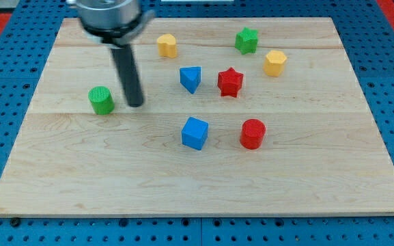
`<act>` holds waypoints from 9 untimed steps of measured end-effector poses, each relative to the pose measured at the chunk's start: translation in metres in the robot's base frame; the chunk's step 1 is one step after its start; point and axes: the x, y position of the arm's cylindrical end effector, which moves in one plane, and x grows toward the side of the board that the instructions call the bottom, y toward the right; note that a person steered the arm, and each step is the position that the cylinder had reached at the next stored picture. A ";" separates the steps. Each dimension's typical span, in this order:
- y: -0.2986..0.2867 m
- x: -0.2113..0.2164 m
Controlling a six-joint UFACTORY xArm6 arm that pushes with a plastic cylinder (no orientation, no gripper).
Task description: Move green star closer to the blue cube
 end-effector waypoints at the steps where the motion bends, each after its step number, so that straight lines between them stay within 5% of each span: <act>1: 0.107 0.000; 2: 0.214 -0.002; 3: 0.247 -0.061; 5: 0.207 -0.229; 9: 0.162 -0.125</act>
